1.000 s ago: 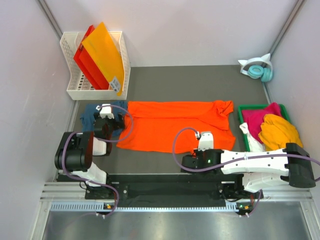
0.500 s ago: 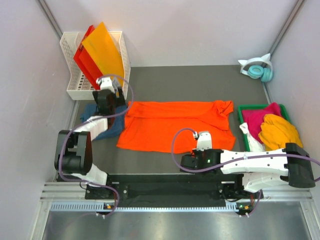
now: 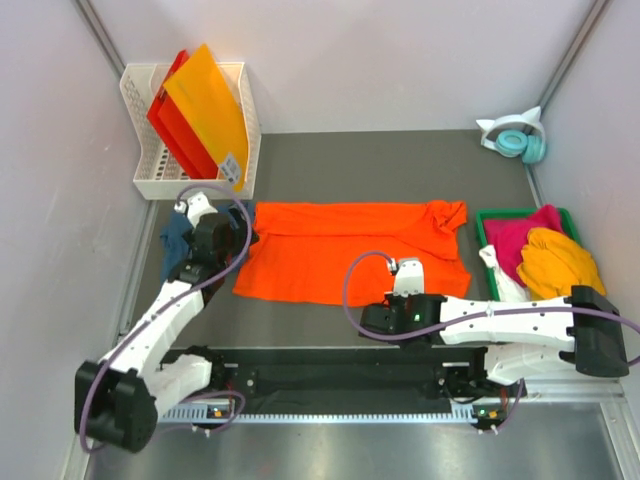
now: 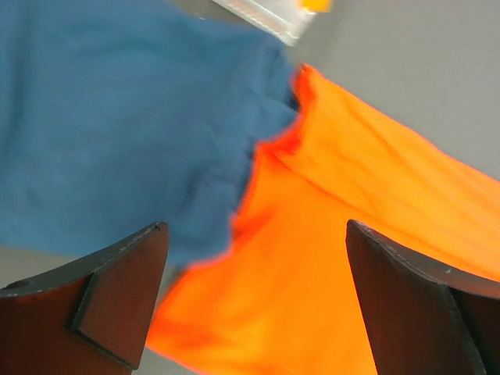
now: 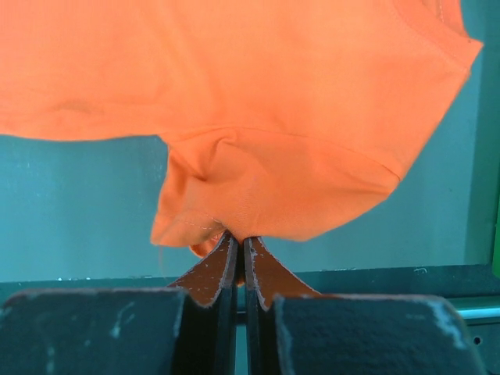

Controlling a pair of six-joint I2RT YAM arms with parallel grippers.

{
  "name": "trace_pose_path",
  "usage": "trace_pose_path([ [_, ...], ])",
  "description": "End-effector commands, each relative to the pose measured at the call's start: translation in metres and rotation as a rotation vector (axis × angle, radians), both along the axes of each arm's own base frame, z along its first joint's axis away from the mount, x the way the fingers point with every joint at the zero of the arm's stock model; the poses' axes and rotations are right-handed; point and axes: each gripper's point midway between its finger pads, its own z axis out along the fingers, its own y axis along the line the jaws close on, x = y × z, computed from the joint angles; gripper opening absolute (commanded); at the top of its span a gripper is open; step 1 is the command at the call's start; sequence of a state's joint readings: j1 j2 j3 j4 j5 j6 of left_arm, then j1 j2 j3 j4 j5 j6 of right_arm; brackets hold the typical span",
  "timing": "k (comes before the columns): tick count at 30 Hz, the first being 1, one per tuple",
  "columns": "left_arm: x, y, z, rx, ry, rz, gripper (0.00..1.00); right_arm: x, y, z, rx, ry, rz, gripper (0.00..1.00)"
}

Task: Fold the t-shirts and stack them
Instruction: Fold the tshirt

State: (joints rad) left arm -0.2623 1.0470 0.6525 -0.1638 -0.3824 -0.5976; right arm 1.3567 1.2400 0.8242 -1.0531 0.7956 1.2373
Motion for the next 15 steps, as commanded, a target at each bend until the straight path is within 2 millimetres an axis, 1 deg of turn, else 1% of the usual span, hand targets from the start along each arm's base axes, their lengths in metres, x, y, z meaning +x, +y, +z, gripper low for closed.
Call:
trace_pose_path([
  [1, -0.010, -0.048, 0.030, -0.155, -0.028, -0.123, 0.99, 0.012, 0.005, 0.010, 0.025, -0.049, -0.019, 0.00],
  [2, -0.019, -0.050, 0.033, -0.095, 0.004, -0.098, 0.99, 0.013, 0.006, 0.011, 0.024, -0.052, -0.020, 0.00],
  [4, -0.023, -0.042, 0.031, -0.056, 0.022, -0.010, 0.99, 0.014, 0.007, 0.012, 0.027, -0.056, -0.024, 0.00],
  [5, -0.031, -0.025, 0.028, -0.060, 0.034, 0.140, 0.99, 0.015, 0.007, 0.012, 0.025, -0.057, -0.027, 0.00],
  [6, -0.038, -0.017, 0.024, -0.073, 0.056, 0.217, 0.99, 0.015, 0.007, 0.013, 0.027, -0.057, -0.029, 0.00],
  [7, -0.042, -0.014, 0.020, -0.086, 0.083, 0.262, 0.99, 0.015, 0.007, 0.013, 0.028, -0.059, -0.033, 0.00],
  [8, -0.043, -0.015, 0.015, -0.105, 0.099, 0.271, 0.99, 0.015, 0.007, 0.013, 0.024, -0.058, -0.033, 0.00],
  [10, -0.048, -0.026, 0.002, -0.148, 0.162, 0.252, 0.99, 0.015, 0.007, 0.014, 0.025, -0.057, -0.041, 0.00],
  [11, -0.048, -0.029, -0.005, -0.134, 0.198, 0.208, 0.99, 0.015, 0.008, 0.014, 0.025, -0.057, -0.042, 0.00],
  [12, -0.045, -0.055, -0.008, -0.183, 0.237, 0.053, 0.99, 0.015, 0.007, 0.014, 0.023, -0.056, -0.045, 0.00],
  [13, -0.048, -0.062, -0.019, -0.172, 0.284, 0.006, 0.99, 0.015, 0.007, 0.014, 0.024, -0.056, -0.045, 0.00],
  [15, -0.054, -0.080, -0.030, -0.223, 0.349, -0.069, 0.99, 0.015, 0.006, 0.014, 0.027, -0.056, -0.054, 0.00],
])
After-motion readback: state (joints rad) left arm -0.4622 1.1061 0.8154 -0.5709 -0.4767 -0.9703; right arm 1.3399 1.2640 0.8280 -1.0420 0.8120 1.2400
